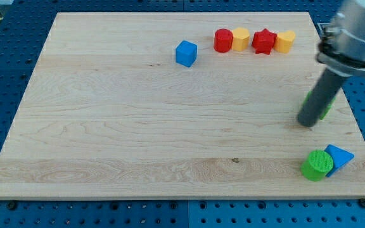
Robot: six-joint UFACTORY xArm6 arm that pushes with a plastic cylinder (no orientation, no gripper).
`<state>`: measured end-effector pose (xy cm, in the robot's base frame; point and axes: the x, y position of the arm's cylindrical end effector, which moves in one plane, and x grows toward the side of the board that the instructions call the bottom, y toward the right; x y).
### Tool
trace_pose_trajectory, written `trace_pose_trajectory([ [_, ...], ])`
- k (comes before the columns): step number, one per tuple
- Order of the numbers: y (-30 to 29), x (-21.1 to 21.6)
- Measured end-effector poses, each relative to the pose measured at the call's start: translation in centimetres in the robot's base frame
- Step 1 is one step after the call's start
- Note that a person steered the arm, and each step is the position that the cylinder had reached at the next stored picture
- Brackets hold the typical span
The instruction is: Place the blue cube above the green star
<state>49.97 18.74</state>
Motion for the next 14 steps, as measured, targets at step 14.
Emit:
trace_pose_trajectory([
  [14,-5.0,-8.9],
])
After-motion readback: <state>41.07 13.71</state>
